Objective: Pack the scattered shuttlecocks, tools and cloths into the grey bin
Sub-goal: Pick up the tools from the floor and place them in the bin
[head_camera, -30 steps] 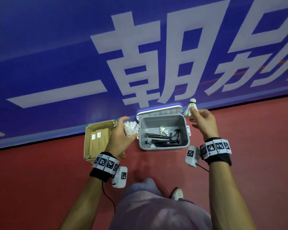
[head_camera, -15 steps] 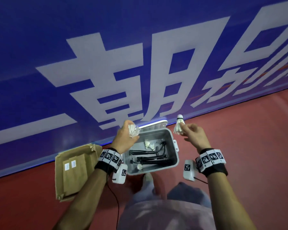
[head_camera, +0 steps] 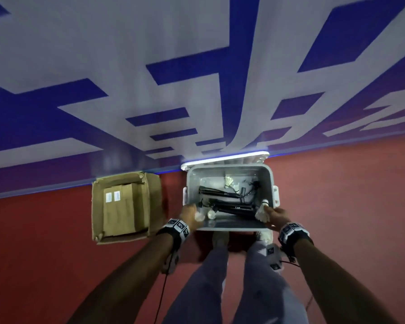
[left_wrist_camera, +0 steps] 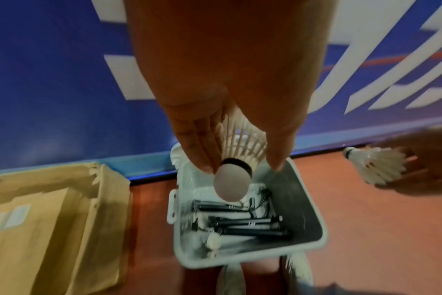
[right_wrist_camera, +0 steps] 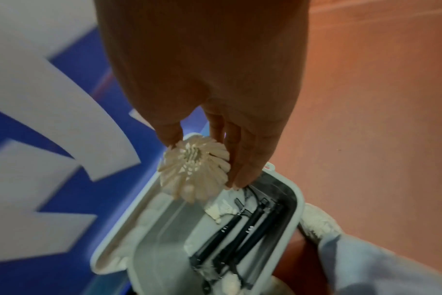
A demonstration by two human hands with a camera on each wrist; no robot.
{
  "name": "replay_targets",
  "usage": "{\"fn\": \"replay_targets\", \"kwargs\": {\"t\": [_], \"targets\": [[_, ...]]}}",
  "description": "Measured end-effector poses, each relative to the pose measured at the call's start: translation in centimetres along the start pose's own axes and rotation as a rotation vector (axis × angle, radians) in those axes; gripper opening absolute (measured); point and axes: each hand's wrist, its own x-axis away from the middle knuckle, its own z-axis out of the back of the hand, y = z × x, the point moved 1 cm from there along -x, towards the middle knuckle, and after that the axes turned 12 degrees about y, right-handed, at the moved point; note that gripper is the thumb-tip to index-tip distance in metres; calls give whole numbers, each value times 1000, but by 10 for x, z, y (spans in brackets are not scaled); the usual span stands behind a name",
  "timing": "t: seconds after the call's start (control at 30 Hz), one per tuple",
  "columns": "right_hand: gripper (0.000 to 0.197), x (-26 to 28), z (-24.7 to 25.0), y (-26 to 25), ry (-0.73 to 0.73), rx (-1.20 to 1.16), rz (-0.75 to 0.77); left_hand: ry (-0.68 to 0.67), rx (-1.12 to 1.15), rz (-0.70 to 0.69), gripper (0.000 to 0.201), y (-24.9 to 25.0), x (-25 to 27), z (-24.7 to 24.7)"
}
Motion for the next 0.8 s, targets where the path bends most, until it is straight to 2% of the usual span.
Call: {"fn": "replay_targets", "kwargs": {"t": [0.03, 0.1, 0.17, 0.23, 0.37, 0.5, 0.53, 0.63, 0.67, 0.73, 0.8], "targets": [[51, -30, -11, 12, -1, 46, 2, -43, -30, -7, 53, -16, -3, -17], [53, -49, -21, 6, -13, 183, 36, -74, -76, -20, 55, -52, -14, -54], [53, -53, -22, -11, -22, 287, 134, -86, -115, 48, 40, -79, -24, -80], [56, -46, -16, -35, -47, 399, 249, -97, -132, 40, 28, -98, -35, -102], [45, -28, 7, -74, -65, 518, 353, -132, -177, -3, 24, -50, -19, -64], [34, -11, 36, -108, 17, 385, 391, -45, -106, -29, 32, 11, -36, -32], [31, -7, 43, -116, 36, 332, 396, 3, -49, -9, 37, 23, -43, -27], [25, 15, 67, -132, 84, 169, 442, 123, 38, 60, 92, 53, -59, -10], [23, 25, 75, -135, 95, 134, 469, 140, 41, 70, 104, 60, -61, -4], [21, 50, 92, -139, 107, 81, 514, 184, 65, 60, 107, 76, -62, 10], [21, 76, 105, -145, 101, 41, 557, 206, 85, 7, 96, 95, -56, 30]]}}
